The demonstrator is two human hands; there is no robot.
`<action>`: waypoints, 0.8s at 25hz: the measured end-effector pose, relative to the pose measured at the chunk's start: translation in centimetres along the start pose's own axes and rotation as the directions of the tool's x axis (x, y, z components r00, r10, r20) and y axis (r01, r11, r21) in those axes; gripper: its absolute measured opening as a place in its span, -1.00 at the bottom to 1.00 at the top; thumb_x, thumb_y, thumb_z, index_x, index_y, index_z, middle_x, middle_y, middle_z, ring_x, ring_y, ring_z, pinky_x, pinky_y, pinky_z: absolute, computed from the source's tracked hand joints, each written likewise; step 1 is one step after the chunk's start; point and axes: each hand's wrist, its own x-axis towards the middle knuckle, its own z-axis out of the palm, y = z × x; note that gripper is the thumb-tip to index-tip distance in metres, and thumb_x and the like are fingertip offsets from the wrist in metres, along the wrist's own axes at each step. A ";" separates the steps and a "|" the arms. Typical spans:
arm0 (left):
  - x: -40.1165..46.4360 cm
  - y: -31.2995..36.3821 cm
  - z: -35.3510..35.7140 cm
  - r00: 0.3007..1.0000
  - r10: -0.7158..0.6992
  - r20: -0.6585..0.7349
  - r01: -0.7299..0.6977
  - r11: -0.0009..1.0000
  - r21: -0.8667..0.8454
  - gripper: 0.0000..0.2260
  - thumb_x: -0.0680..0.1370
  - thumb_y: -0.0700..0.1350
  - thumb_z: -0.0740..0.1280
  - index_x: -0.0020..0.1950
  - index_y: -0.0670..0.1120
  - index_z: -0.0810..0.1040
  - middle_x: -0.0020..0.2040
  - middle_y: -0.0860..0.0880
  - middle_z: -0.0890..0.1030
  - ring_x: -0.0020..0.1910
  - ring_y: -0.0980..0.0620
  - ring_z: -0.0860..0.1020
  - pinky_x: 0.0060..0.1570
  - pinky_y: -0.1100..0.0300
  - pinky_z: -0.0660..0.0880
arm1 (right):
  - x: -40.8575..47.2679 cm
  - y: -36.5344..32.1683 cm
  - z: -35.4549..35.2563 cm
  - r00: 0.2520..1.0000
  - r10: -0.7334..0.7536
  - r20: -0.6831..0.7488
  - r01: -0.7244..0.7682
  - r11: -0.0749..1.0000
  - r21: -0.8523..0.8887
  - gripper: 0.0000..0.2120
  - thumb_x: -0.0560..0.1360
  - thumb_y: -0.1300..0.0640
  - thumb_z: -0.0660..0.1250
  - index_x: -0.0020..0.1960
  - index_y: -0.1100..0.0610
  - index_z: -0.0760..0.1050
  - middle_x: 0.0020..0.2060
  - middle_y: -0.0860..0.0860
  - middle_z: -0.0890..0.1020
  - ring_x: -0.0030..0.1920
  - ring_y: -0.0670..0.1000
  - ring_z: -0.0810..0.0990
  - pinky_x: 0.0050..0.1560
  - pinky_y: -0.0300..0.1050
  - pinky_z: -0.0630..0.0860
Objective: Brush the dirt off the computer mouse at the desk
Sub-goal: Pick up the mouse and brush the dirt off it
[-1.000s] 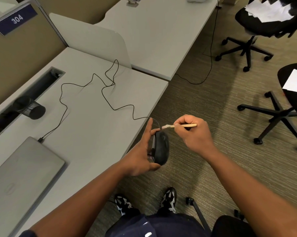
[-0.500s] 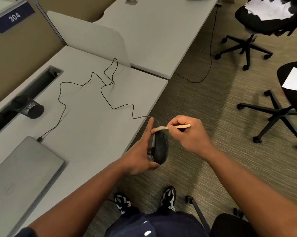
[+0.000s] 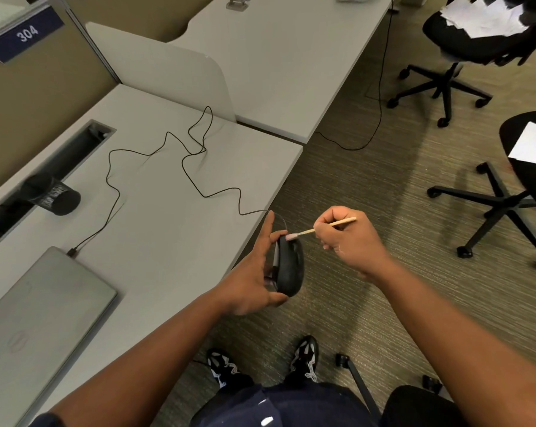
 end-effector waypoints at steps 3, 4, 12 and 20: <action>0.0 0.0 0.1 1.000 0.003 0.002 -0.003 1.000 -0.009 0.35 0.42 -0.37 0.61 0.52 0.56 -0.35 0.58 0.46 0.06 0.52 -0.09 0.47 0.17 -0.08 0.69 | -0.1 0.0 0.0 0.997 -0.052 -0.062 0.050 0.998 -0.030 -0.90 0.52 0.28 0.40 -0.18 0.20 0.61 -0.39 0.05 0.58 -0.37 -0.02 0.49 -0.35 -0.10 0.43; 0.1 0.0 0.0 1.000 0.003 -0.002 -0.003 1.000 -0.009 0.34 0.42 -0.37 0.61 0.52 0.56 -0.35 0.60 0.44 0.06 0.51 -0.09 0.48 0.15 -0.07 0.70 | -0.1 0.0 0.0 0.997 -0.052 -0.050 0.053 0.998 0.025 -0.89 0.53 0.30 0.38 -0.17 0.23 0.60 -0.37 0.08 0.59 -0.35 0.00 0.51 -0.32 -0.09 0.46; 0.4 -0.2 0.0 1.000 0.006 -0.001 -0.006 1.000 0.024 0.35 0.41 -0.35 0.62 0.54 0.53 -0.36 0.65 0.35 0.09 0.51 -0.09 0.48 0.16 -0.05 0.70 | 0.1 0.2 0.3 0.994 -0.075 0.078 0.078 0.997 -0.026 -0.88 0.54 0.27 0.39 -0.18 0.19 0.61 -0.35 0.10 0.61 -0.33 0.03 0.52 -0.30 -0.01 0.46; 0.4 -0.5 -0.2 1.000 -0.013 -0.007 0.013 1.000 0.026 0.36 0.42 -0.34 0.62 0.52 0.54 -0.40 0.68 0.31 0.03 0.55 -0.09 0.44 0.20 -0.05 0.68 | -0.2 0.0 0.7 0.995 -0.100 0.020 0.101 0.991 -0.088 -0.93 0.49 0.22 0.41 -0.13 0.08 0.61 -0.44 -0.12 0.56 -0.45 -0.07 0.43 -0.43 -0.12 0.34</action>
